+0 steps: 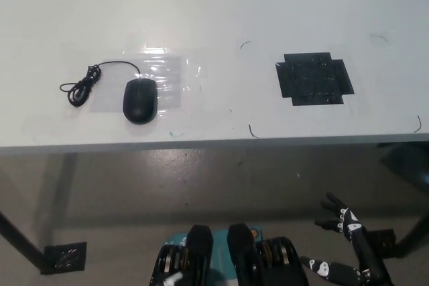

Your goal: The robot uses left hand to click on the left button of the black mouse, which is placed on the left area of the table

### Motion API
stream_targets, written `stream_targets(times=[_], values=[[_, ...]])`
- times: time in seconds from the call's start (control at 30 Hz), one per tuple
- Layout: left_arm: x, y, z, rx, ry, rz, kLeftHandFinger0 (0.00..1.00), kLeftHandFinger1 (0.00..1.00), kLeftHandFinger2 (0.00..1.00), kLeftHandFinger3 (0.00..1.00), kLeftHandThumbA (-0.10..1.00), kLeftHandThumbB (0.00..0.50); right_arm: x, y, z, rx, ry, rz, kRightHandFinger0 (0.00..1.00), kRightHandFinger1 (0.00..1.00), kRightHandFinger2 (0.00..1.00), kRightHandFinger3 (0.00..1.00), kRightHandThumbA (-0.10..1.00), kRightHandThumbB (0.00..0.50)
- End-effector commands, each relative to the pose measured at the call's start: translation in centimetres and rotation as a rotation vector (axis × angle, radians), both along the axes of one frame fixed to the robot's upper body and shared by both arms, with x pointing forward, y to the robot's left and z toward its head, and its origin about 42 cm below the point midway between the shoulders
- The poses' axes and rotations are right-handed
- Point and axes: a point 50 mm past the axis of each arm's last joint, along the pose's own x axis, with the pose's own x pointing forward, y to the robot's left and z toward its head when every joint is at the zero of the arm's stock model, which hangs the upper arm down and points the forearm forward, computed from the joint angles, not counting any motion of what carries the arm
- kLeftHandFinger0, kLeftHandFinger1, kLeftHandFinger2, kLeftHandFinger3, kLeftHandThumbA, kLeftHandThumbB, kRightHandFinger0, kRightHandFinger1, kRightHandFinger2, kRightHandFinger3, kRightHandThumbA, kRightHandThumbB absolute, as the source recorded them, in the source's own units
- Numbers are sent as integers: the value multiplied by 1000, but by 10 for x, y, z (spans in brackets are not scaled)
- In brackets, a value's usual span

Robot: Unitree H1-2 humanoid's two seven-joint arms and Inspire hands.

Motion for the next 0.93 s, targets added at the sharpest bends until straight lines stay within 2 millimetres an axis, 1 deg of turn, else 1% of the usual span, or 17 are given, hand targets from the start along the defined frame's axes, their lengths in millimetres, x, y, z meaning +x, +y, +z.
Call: stream_targets(times=[0.0, 0.07, 0.1, 0.13, 0.17, 0.2, 0.23, 0.27, 0.33, 0.4, 0.5, 0.53, 0.6, 0.67, 0.7, 0.83, 0.9], values=[[48, 25, -3, 121, -335, 431, 0, 0, 170, 1000, 1000, 308, 5, 8, 14, 29, -90, 41, 738, 707, 916, 1000, 969, 84], [60, 27, -6, 113, -344, 469, 0, 0, 171, 1000, 1000, 289, 8, 6, 16, 25, -100, 38, 737, 710, 915, 1000, 962, 80], [63, 29, -6, 117, -335, 491, 186, 1, 166, 1000, 1000, 304, 8, 6, 16, 16, -100, 38, 734, 711, 915, 1000, 970, 86], [64, 30, -6, 119, -332, 499, 186, 0, 135, 1000, 1000, 300, 8, 6, 16, 13, -99, 39, 733, 711, 916, 1000, 975, 86], [68, 30, -4, 113, -339, 505, 410, 0, 121, 1000, 1000, 311, 8, 6, 17, 14, -99, 38, 733, 711, 916, 1000, 977, 86], [74, 31, 0, 87, -336, 520, 126, 0, 116, 1000, 1000, 314, 8, 7, 17, 14, -96, 39, 740, 709, 916, 1000, 989, 96], [79, 31, 1, 68, -337, 532, 30, 0, 102, 1000, 1000, 314, 8, 7, 16, 14, -96, 41, 743, 709, 916, 1000, 990, 95], [82, 31, 1, 60, -339, 539, 6, 0, 98, 1000, 1000, 315, 8, 7, 16, 14, -96, 41, 743, 708, 916, 1000, 990, 94], [90, 36, 4, 17, -328, 545, 0, 0, 57, 1000, 1000, 285, 10, 10, 16, 18, -110, 44, 736, 707, 908, 1000, 968, 82], [95, 37, 3, -4, -310, 559, 0, 0, 7, 1000, 1000, 281, 12, 8, 18, 14, -116, 39, 732, 704, 909, 1000, 967, 84], [96, 39, 1, -30, -279, 570, 0, 0, 0, 1000, 1000, 263, 13, 8, 21, 15, -116, 38, 731, 702, 908, 1000, 995, 102], [97, 41, 2, -38, -266, 571, 2, 0, 0, 1000, 1000, 255, 15, 9, 22, 16, -117, 42, 727, 701, 901, 1000, 1000, 97], [98, 41, 2, -81, -249, 576, 0, 0, 0, 1000, 1000, 214, 17, 10, 22, 12, -121, 50, 727, 697, 898, 1000, 989, 74], [98, 41, 2, -122, -223, 576, 0, 0, 0, 1000, 1000, 212, 17, 11, 22, 16, -123, 51, 732, 694, 896, 1000, 974, 70], [98, 40, 2, -138, -208, 577, 4, 0, 0, 1000, 1000, 196, 17, 11, 22, 16, -123, 51, 733, 693, 896, 1000, 972, 70], [102, 43, 1, -347, -39, 525, 0, 0, 0, 1000, 1000, 210, 18, 10, 24, 14, -122, 48, 745, 693, 907, 1000, 979, 80], [105, 45, 3, -383, -8, 483, 0, 0, 0, 1000, 1000, 216, 20, 9, 23, 18, -124, 46, 745, 693, 906, 1000, 982, 83]])
